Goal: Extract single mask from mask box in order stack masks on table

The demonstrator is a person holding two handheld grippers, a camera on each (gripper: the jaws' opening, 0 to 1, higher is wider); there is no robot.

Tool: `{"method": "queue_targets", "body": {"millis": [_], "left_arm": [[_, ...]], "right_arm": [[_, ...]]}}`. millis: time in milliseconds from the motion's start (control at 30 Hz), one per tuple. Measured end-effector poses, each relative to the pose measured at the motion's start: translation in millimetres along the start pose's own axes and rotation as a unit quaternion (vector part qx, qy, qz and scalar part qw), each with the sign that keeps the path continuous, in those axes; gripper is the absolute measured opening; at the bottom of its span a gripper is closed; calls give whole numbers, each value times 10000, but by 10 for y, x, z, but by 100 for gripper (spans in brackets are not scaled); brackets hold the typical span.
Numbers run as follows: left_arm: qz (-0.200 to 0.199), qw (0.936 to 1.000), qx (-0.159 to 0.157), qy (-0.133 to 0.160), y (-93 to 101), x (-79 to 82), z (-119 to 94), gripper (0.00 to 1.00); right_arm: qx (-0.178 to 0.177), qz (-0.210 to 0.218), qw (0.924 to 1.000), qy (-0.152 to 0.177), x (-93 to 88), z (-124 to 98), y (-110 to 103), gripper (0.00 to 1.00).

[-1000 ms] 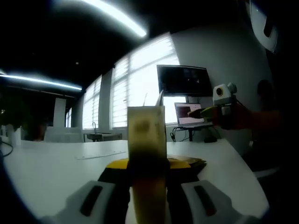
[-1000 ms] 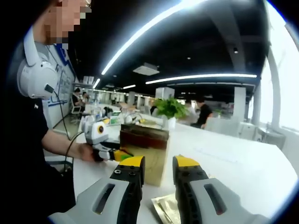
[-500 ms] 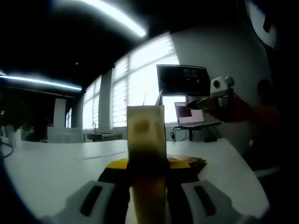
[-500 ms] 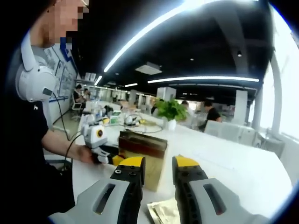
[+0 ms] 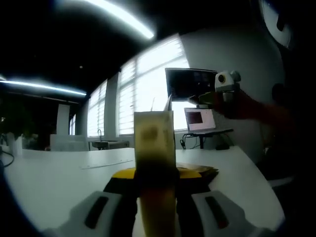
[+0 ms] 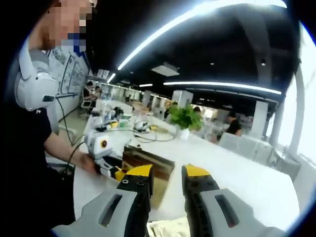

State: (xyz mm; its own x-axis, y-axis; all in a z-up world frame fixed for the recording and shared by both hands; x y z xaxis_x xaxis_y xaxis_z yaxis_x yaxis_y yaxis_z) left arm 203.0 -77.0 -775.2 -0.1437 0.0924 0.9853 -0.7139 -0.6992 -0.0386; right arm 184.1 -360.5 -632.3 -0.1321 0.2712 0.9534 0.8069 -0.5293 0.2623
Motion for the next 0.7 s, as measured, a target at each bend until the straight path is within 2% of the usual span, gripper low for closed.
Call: {"method": "queue_targets", "body": {"millis": [367,533,700], "left_arm": [[16,10000,22,-26,6,1,-4,31],[48,10000,33,-34,14,3,-5,31],[21,10000,28,-31,13,3,-3,31]], "right_arm": [[404,-490,9974,-345,260,232,134,20],[559,-548,9964,-324,316,345,181,20],[777,-767,9927,-509,361,465,210,20]]}}
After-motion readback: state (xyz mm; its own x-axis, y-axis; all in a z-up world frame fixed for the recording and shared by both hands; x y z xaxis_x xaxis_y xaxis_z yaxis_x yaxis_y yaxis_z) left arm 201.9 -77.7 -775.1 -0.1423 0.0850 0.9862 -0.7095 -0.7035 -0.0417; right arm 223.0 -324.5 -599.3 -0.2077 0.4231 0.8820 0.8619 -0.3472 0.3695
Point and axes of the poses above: the point that each gripper's makers call its tool centre point, and the gripper's own axes: z roughly forward along the fingers, y roughly to its right, x roughly out of its top, the point moved 10 cm from there along -z, roughly backward along the fingers, and after that the axes turned 4 degrees about x, right-handed, at the moved point
